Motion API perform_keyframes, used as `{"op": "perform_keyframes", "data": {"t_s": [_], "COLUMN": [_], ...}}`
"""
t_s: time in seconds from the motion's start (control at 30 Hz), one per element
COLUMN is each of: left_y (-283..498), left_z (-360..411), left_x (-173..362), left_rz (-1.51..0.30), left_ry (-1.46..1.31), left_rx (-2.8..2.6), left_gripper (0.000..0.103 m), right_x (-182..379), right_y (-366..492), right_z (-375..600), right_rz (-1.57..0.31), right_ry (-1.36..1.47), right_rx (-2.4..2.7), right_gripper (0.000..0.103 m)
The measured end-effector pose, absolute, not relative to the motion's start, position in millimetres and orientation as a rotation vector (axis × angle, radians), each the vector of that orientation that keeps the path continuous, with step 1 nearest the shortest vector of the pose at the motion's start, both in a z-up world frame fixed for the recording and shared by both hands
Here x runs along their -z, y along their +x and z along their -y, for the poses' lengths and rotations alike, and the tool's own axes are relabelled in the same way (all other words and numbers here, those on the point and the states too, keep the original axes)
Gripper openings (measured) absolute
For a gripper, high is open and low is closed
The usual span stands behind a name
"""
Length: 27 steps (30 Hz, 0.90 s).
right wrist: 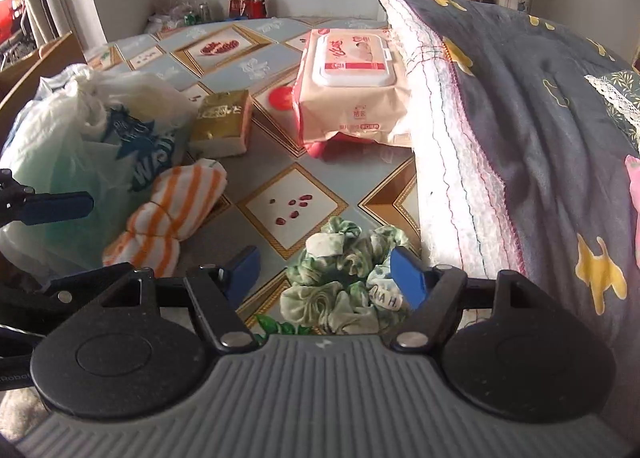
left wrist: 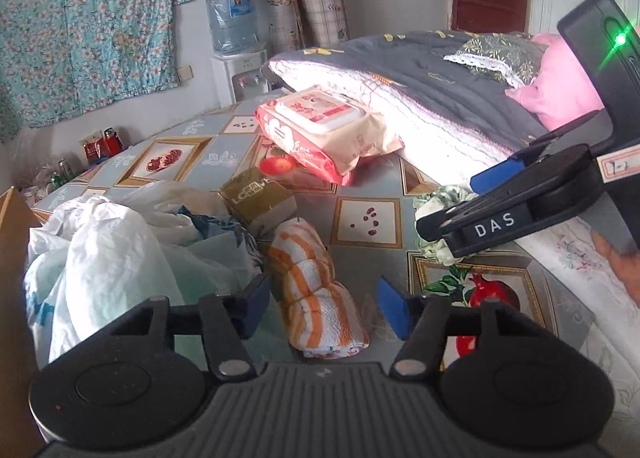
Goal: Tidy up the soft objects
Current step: 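Close the right gripper on the green scrunchie while the left grips the striped towel, then lift the green scrunchie with the right gripper while the left lifts the striped towel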
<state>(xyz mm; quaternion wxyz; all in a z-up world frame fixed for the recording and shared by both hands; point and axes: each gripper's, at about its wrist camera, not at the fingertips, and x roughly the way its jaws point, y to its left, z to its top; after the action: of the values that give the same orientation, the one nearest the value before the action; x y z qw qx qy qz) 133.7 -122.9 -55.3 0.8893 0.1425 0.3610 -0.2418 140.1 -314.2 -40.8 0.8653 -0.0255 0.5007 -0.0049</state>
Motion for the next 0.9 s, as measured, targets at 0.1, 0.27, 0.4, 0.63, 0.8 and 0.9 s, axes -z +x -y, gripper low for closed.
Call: {"op": "perform_keyframes", "data": {"t_s": [0.1, 0.27, 0.4, 0.63, 0.8, 0.9], "left_y": [145.8, 155.4, 157.6, 154.4, 152.2, 145.6], "left_z": [128.8, 138.7, 141.9, 142.2, 137.3, 136.0], "left_x": [67.6, 81.3, 84.2, 83.4, 75.0, 65.5], "left_rz": [-0.787, -0.813, -0.818, -0.802, -0.796, -0.771], "left_ry": [0.316, 0.363, 0.383, 0.383, 0.338, 0.325], "left_rx": [0.489, 0.452, 0.428, 0.397, 0.404, 0.416], "left_gripper": [0.054, 0.052, 0.051, 0.043, 0.041, 0.041], "right_x": [55.5, 67.5, 69.7, 66.0, 54.4, 45.1], "right_y": [147.6, 152.8, 150.3, 144.7, 136.4, 129.2], "right_z": [317.7, 322.5, 322.6, 330.5, 337.7, 339.8], "right_rz": [-1.077, -1.1, -1.095, -1.073, -1.043, -1.021], "right_ry": [-0.076, -0.083, -0.11, -0.105, -0.031, 0.016], "right_rx": [0.008, 0.008, 0.018, 0.055, 0.059, 0.058], "right_gripper": [0.072, 0.07, 0.059, 0.027, 0.018, 0.016]}}
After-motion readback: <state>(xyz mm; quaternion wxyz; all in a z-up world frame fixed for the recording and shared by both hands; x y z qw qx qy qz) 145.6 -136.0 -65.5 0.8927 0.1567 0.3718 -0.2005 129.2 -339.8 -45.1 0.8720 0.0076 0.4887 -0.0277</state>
